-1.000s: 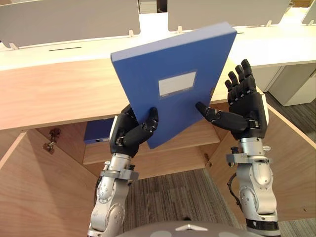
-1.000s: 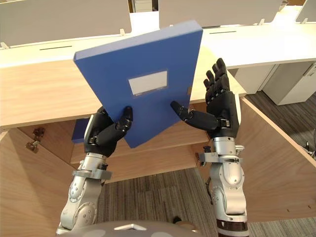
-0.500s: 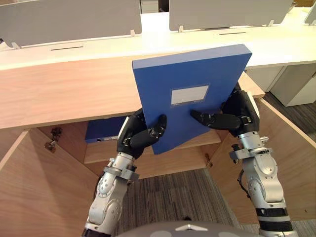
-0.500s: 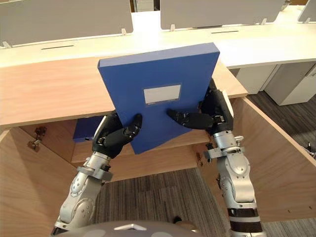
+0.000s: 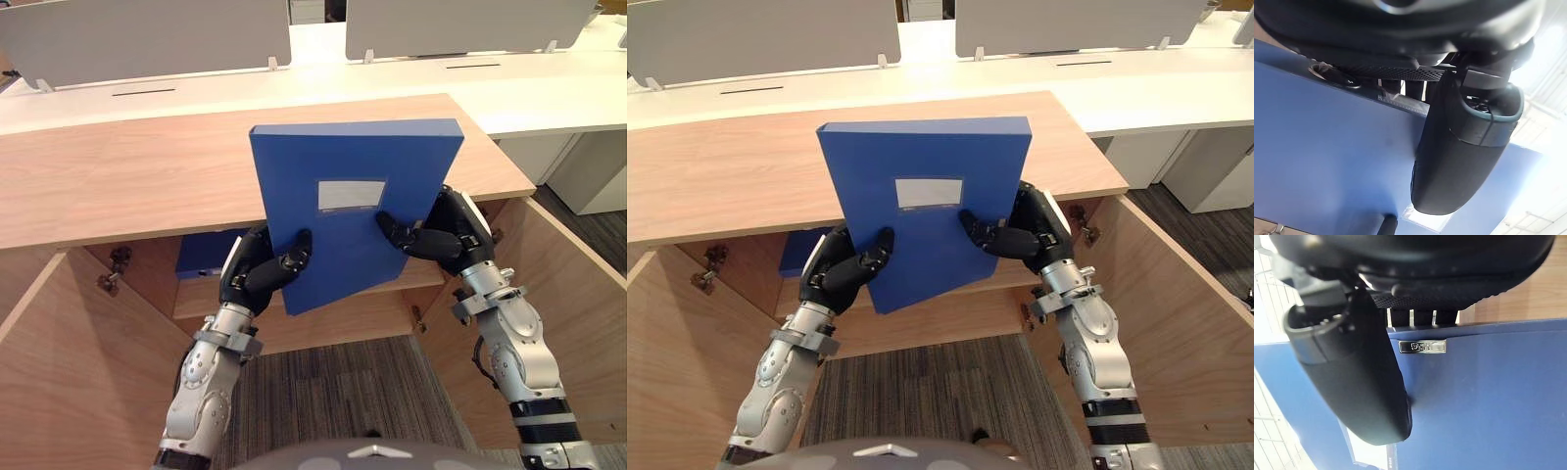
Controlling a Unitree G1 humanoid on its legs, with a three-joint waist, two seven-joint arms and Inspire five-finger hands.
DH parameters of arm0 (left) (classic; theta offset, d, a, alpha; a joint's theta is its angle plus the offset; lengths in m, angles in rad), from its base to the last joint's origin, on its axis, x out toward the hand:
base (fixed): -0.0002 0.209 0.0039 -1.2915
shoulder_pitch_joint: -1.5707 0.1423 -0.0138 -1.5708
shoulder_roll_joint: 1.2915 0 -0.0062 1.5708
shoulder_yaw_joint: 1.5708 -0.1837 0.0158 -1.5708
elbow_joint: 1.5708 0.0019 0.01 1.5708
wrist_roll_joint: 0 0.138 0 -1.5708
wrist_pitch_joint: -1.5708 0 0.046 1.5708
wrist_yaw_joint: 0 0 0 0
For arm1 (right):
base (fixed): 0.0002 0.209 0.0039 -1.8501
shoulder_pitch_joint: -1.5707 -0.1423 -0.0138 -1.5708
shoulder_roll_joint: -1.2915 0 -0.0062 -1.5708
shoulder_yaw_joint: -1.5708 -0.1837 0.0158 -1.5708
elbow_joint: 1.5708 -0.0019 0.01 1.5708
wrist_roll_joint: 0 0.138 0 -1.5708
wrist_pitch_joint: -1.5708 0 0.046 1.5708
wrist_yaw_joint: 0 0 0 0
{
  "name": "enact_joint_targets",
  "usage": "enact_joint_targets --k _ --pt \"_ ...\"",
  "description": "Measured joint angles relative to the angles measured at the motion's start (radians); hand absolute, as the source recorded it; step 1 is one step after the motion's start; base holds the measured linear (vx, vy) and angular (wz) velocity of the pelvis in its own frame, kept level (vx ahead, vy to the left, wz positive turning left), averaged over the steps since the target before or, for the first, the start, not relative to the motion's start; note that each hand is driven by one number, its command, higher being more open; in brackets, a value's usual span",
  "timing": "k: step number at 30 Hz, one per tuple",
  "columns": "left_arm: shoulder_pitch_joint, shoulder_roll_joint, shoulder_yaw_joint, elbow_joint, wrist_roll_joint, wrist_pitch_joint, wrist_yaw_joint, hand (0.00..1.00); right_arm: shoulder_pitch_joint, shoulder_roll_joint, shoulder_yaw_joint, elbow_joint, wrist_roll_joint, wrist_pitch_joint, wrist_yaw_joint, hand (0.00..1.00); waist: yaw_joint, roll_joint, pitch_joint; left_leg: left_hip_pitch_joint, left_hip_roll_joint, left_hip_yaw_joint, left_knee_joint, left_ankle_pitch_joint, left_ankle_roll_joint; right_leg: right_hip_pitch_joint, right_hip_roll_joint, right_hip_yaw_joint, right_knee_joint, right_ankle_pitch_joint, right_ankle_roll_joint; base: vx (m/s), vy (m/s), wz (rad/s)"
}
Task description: Walk over to the cabinet, pick up the folder, carry it to the office cabinet, place the folder inside the office cabinet, then close the office cabinet door
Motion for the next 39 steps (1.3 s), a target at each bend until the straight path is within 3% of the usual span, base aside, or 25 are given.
enact_joint_targets --k 4,5,13,22,31,39 --pt "0.000 -0.037 0.013 0.002 0.029 0.001 0.031 0.00 0.001 0.048 0.021 -0.006 0.000 -0.011 0.012 0.00 0.001 0.000 0.000 -0.002 -0.001 -0.004 0.000 0.001 0.001 0.000 -0.002 -0.004 -0.001 0.000 0.000 -0.01 0.003 0.04" --pt "0.000 -0.051 0.024 0.003 0.043 0.000 0.030 1.00 0.001 0.066 0.021 -0.007 -0.007 -0.011 0.009 0.00 0.003 -0.001 -0.001 -0.002 -0.002 -0.005 0.000 0.001 0.001 0.000 -0.002 -0.005 -0.001 0.000 0.000 0.00 0.000 0.00" --pt "0.000 -0.099 0.044 -0.007 0.144 -0.021 0.064 1.00 0.004 0.139 0.017 -0.006 -0.043 -0.009 -0.027 0.00 0.014 -0.002 -0.004 -0.003 -0.012 -0.022 -0.005 0.010 0.009 0.002 -0.012 -0.020 -0.001 0.000 0.000 -0.01 0.010 0.07" --pt "0.045 -0.244 0.202 -0.087 0.290 -0.121 0.231 1.00 0.053 0.253 0.008 -0.082 -0.051 -0.009 -0.091 0.00 0.023 -0.003 -0.006 -0.003 -0.015 -0.051 -0.022 0.024 0.008 0.017 -0.015 -0.047 -0.008 0.000 0.001 -0.03 -0.004 0.10" --pt "0.150 -0.267 0.412 -0.047 0.323 -0.125 0.416 1.00 0.090 0.301 -0.108 -0.129 -0.054 -0.018 -0.151 0.00 0.044 -0.016 -0.014 -0.009 -0.016 -0.077 -0.036 0.030 0.003 0.022 -0.016 -0.073 -0.027 -0.001 0.002 0.00 -0.002 0.07" --pt "0.198 -0.279 0.434 0.102 0.375 -0.124 0.431 1.00 0.100 0.303 -0.095 -0.129 -0.081 -0.017 -0.155 0.00 0.050 -0.022 -0.020 -0.012 -0.018 -0.102 -0.037 0.031 0.003 0.034 -0.018 -0.095 -0.035 -0.004 0.007 0.01 0.003 0.10"
